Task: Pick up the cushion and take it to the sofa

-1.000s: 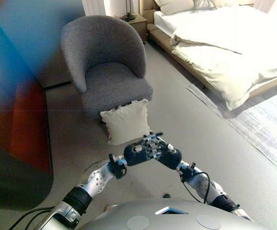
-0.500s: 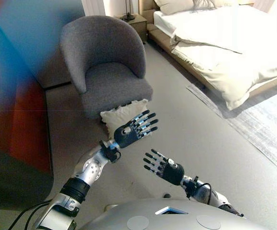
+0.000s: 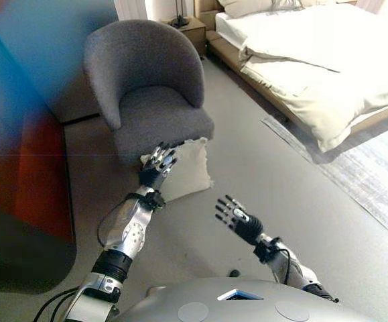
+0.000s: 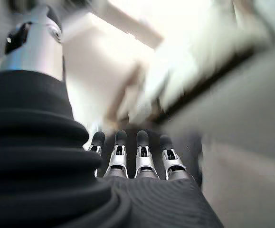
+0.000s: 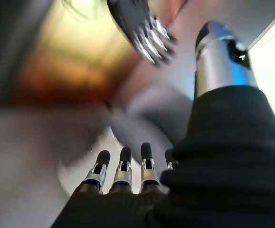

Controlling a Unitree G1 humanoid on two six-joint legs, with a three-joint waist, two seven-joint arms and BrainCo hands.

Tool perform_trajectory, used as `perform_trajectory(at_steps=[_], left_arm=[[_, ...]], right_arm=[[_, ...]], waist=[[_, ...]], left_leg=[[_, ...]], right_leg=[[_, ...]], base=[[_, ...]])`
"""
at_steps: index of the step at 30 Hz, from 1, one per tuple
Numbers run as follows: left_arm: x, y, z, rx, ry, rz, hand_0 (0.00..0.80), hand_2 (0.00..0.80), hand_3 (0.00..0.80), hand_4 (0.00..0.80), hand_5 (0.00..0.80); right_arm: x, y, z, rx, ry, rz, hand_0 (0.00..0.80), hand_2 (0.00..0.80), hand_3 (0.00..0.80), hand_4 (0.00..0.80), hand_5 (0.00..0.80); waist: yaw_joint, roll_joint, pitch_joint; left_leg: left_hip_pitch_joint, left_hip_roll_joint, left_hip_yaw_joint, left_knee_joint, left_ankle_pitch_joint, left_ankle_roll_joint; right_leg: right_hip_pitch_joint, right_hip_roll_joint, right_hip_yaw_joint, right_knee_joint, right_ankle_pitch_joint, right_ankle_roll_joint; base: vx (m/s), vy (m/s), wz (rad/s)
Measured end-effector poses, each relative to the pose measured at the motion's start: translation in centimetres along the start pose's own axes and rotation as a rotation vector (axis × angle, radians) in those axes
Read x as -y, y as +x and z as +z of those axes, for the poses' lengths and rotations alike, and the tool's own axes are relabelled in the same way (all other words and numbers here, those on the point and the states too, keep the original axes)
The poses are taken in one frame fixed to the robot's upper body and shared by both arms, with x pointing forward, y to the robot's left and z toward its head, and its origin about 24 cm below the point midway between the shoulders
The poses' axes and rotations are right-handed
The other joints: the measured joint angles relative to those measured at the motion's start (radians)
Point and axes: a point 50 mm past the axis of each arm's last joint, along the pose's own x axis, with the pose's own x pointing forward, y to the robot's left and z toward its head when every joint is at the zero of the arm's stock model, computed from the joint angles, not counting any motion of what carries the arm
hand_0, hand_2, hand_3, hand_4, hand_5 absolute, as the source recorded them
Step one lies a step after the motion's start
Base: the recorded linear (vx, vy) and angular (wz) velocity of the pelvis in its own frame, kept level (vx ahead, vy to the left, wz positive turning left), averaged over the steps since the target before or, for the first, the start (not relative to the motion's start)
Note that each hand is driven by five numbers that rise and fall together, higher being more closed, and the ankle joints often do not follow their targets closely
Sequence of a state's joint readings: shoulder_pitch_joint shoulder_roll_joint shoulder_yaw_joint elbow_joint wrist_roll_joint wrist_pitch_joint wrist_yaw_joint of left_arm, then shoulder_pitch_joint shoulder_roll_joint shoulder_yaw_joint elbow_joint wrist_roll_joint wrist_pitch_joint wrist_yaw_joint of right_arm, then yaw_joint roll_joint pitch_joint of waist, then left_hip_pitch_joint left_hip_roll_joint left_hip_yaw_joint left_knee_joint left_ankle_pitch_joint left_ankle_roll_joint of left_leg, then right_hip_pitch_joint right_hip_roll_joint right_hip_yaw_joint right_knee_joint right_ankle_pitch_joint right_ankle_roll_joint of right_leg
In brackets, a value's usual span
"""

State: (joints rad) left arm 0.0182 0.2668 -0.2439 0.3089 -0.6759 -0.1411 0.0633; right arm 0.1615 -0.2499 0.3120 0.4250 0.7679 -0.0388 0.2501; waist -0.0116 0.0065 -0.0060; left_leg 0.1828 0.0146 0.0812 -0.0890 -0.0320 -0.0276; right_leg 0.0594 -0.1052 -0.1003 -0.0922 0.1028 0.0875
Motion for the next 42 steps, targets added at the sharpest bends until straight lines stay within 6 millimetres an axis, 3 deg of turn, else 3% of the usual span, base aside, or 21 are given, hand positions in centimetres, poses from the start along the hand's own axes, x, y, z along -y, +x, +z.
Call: perform_trajectory(at_steps=[4,10,16,23,30,35,38,40,42], left_arm=[[-2.7,-2.2,-2.1,-0.068,0.037,0.149,0.000,0.000,0.000,0.000,0.000],[-7.2,-5.3,-6.6,-0.278,0.110,0.323,0.000,0.000,0.000,0.000,0.000],[-6.9,-6.1,-7.1,-0.277,0.080,0.289,0.000,0.000,0.000,0.000,0.000],[-6.6,-7.7,-8.7,-0.327,0.045,0.281,0.000,0.000,0.000,0.000,0.000],[-8.0,-9.0,-10.4,-0.424,0.062,0.342,0.000,0.000,0.000,0.000,0.000],[-7.8,-7.9,-10.4,-0.431,0.066,0.310,0.000,0.000,0.000,0.000,0.000],[-8.0,-7.3,-10.4,-0.448,0.069,0.302,0.000,0.000,0.000,0.000,0.000],[-8.4,-7.6,-10.6,-0.466,0.073,0.303,0.000,0.000,0.000,0.000,0.000],[-8.9,-8.4,-10.9,-0.491,0.078,0.314,0.000,0.000,0.000,0.000,0.000]], right_arm=[[1.0,-0.1,1.0,0.044,-0.121,-0.165,0.000,0.000,0.000,0.000,0.000],[1.7,-0.2,1.6,0.063,-0.169,-0.266,0.000,0.000,0.000,0.000,0.000],[1.8,-0.1,1.9,0.067,-0.244,-0.303,0.000,0.000,0.000,0.000,0.000],[2.2,-0.5,1.2,0.036,-0.216,-0.325,0.000,0.000,0.000,0.000,0.000],[2.8,-0.6,0.5,-0.007,-0.198,-0.349,0.000,0.000,0.000,0.000,0.000],[4.4,-0.5,-0.3,-0.061,-0.161,-0.420,0.000,0.000,0.000,0.000,0.000],[5.0,-0.6,-0.4,-0.072,-0.143,-0.440,0.000,0.000,0.000,0.000,0.000],[5.8,-1.6,-2.1,-0.137,-0.126,-0.469,0.000,0.000,0.000,0.000,0.000],[6.4,-2.7,-3.4,-0.178,-0.099,-0.491,0.000,0.000,0.000,0.000,0.000]], waist=[[0.000,-0.001,0.015],[0.001,0.003,0.039],[0.001,0.000,0.045],[0.002,-0.004,0.047],[0.001,-0.007,0.048],[0.003,0.000,0.082],[-0.002,0.038,0.118],[0.001,0.040,0.120],[-0.001,0.027,0.119]], left_leg=[[-0.003,0.000,0.001,-0.001,0.000,0.000],[-0.004,0.000,0.002,-0.004,0.000,0.000],[-0.001,0.000,0.002,-0.003,0.000,0.000],[0.002,-0.001,0.004,-0.005,-0.001,0.000],[0.000,-0.012,0.001,-0.004,-0.001,0.003],[-0.009,-0.035,-0.005,0.010,-0.003,0.035],[-0.047,-0.023,-0.012,0.061,-0.010,0.061],[-0.045,-0.023,-0.015,0.070,-0.011,0.064],[-0.038,-0.025,-0.033,0.071,-0.013,0.064]], right_leg=[[-0.004,0.000,0.001,0.000,0.000,0.000],[-0.005,0.000,0.003,0.000,0.000,0.000],[-0.002,0.000,0.004,0.000,0.000,0.000],[0.000,0.001,0.007,0.002,0.000,0.001],[-0.005,-0.006,0.007,0.010,0.001,0.003],[-0.074,-0.039,0.008,0.152,-0.027,0.016],[-0.202,-0.054,0.004,0.391,-0.014,0.013],[-0.273,-0.072,-0.001,0.557,-0.012,0.008],[-0.268,-0.072,-0.001,0.540,-0.019,0.015]], base=[[-0.032,0.038,-0.01],[-0.010,0.043,0.00],[0.004,0.022,0.00],[0.012,0.041,-0.01],[-0.004,0.113,0.00],[0.007,0.168,0.00],[0.093,0.162,0.08],[0.198,-0.001,0.20],[0.284,-0.107,0.21]])
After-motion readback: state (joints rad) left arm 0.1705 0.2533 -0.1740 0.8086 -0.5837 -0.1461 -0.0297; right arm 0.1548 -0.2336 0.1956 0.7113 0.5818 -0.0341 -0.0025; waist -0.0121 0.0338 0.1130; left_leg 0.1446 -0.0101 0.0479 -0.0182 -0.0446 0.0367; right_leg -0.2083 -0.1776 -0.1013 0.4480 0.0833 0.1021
